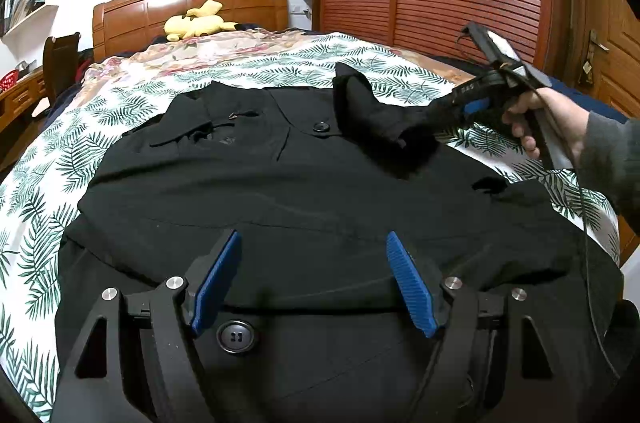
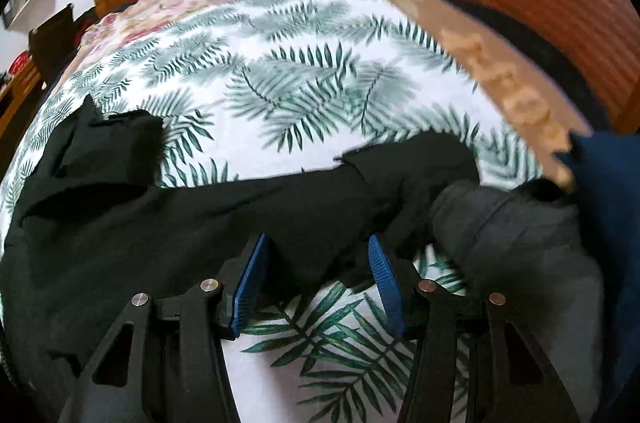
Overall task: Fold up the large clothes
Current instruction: 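Lift the sleeve with the right tool and swing it across the coat front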
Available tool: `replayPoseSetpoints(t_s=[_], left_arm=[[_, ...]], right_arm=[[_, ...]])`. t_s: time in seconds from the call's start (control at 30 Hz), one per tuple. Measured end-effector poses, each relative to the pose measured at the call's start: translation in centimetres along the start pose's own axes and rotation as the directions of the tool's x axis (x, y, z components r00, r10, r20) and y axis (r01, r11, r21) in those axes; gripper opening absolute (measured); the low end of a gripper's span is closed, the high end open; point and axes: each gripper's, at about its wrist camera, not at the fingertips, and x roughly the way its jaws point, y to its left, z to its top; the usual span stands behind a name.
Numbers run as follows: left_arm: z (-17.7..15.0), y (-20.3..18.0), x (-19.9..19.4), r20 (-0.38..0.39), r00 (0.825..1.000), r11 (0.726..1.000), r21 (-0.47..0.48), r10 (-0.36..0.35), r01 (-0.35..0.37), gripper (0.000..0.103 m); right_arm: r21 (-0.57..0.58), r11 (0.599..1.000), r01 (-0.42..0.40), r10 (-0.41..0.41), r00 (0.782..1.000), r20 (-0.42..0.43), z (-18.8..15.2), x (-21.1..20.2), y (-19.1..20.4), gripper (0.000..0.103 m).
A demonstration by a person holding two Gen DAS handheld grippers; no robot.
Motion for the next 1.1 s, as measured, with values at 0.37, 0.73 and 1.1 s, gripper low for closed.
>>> replayPoseSetpoints(t_s=[0.37,0.73,1.1], left_arm=[[0.2,0.0,-0.7,0.025,1.000,1.000,0.006,0.017,-0.017,0.076],[0.1,0.7,-2.7,0.062,0.997,0.999,0.006,0.046,-0.046,0.076],[-0.3,3.7,-6.6,0.106,0.992,0.996,-0.050,0.073,-0.068,0.076]], right_arm=[[-0.039,0.999,0.029,-0.031,0.998,-0.052,0.4,3.5,0.0,0.028],[-0.196,0.980,0.030,0.006,0.983,0.181,-0.9,-4.6,3.6,0.000],[-0.428,0.901,-0.075,0.239,0.908,0.343,-4.6,-18.0,11.8,0.000]])
